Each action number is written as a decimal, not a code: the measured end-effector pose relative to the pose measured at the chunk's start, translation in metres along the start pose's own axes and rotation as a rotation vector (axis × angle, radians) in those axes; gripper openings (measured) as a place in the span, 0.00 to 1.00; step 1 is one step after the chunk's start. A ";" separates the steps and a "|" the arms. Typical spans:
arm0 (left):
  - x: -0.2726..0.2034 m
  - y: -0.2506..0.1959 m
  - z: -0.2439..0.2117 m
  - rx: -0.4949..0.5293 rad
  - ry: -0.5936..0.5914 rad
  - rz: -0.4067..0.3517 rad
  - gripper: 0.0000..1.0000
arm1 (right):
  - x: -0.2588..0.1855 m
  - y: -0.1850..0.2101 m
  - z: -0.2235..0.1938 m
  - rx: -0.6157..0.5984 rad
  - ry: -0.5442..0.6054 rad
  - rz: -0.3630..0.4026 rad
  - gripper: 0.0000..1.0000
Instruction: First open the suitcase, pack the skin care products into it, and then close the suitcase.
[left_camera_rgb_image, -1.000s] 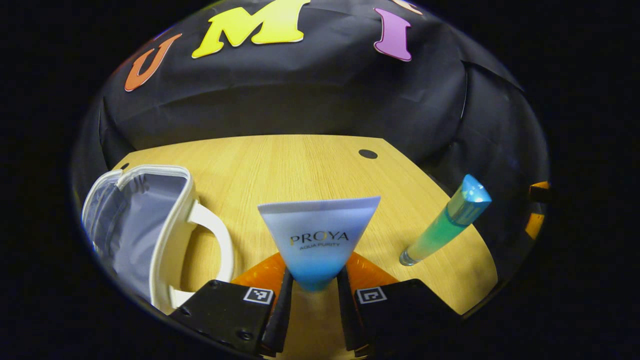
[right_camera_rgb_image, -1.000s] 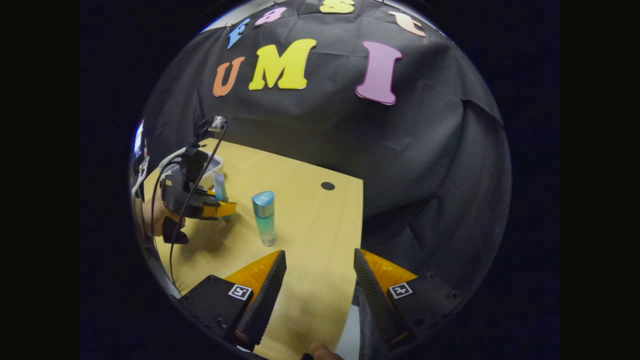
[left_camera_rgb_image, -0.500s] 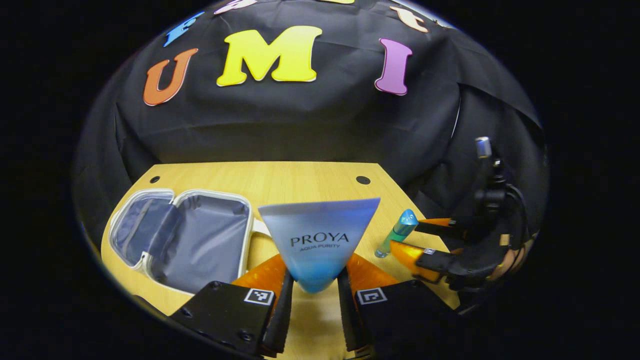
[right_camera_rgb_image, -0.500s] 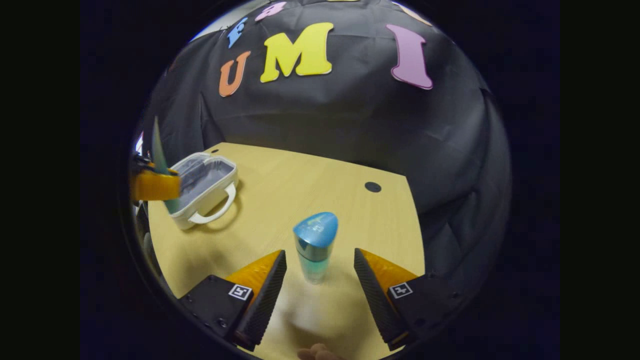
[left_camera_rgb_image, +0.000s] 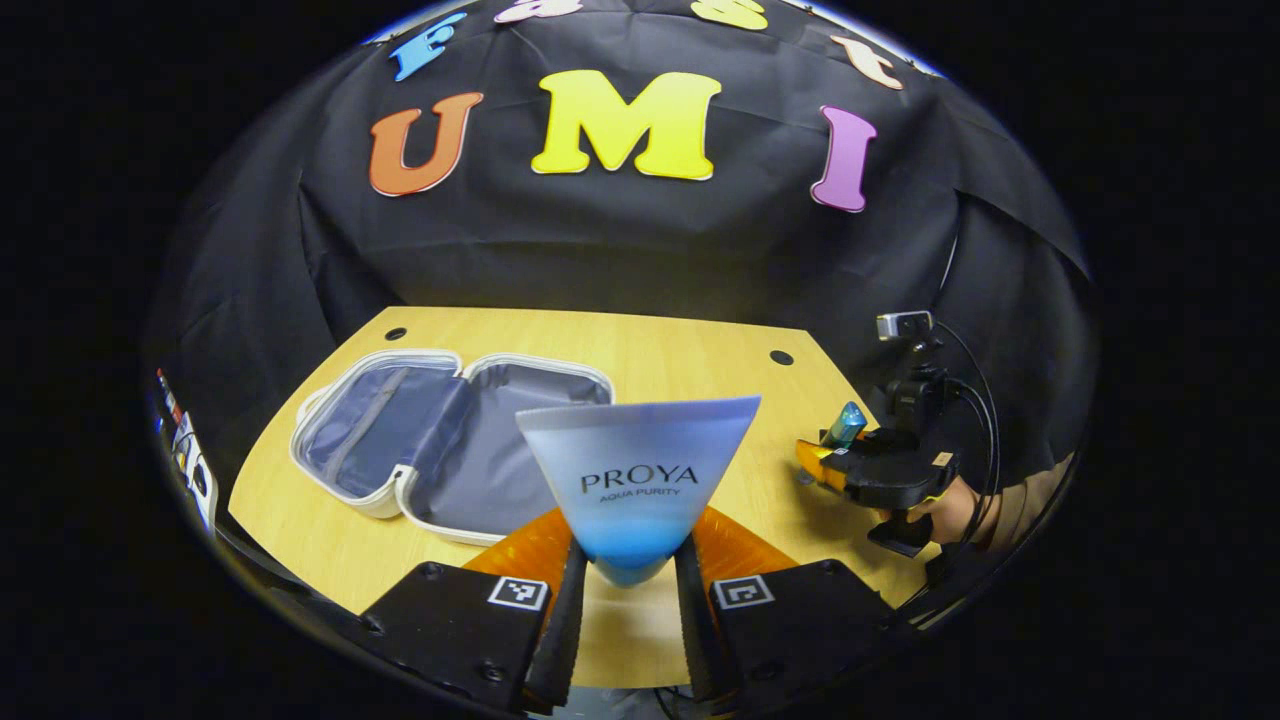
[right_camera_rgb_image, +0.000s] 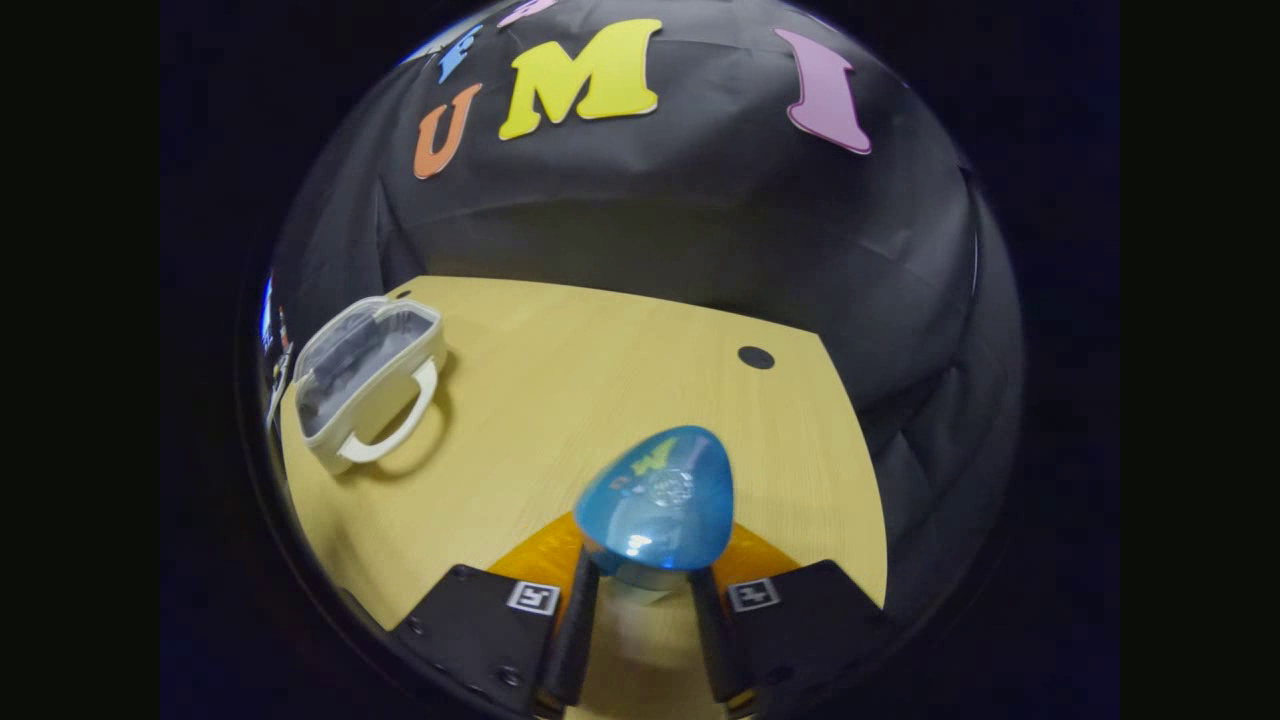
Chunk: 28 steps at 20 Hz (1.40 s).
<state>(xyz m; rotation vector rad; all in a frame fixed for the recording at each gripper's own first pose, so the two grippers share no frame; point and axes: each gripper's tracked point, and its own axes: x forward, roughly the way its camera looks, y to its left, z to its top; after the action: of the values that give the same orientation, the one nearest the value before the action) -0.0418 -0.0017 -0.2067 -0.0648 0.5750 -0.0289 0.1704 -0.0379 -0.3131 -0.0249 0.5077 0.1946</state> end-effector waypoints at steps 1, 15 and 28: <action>-0.004 0.010 0.000 -0.006 0.000 0.009 0.46 | 0.000 0.001 -0.001 -0.006 0.005 -0.004 0.43; 0.122 0.128 0.017 0.066 0.031 -0.047 0.46 | -0.129 0.026 0.037 0.064 -0.006 -0.106 0.39; 0.176 0.154 -0.074 0.156 0.416 0.039 0.46 | -0.148 0.061 0.028 0.125 0.043 -0.162 0.40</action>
<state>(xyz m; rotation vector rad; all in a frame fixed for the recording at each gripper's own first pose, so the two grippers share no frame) 0.0669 0.1402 -0.3742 0.1072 0.9875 -0.0496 0.0452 -0.0027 -0.2150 0.0521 0.5573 0.0035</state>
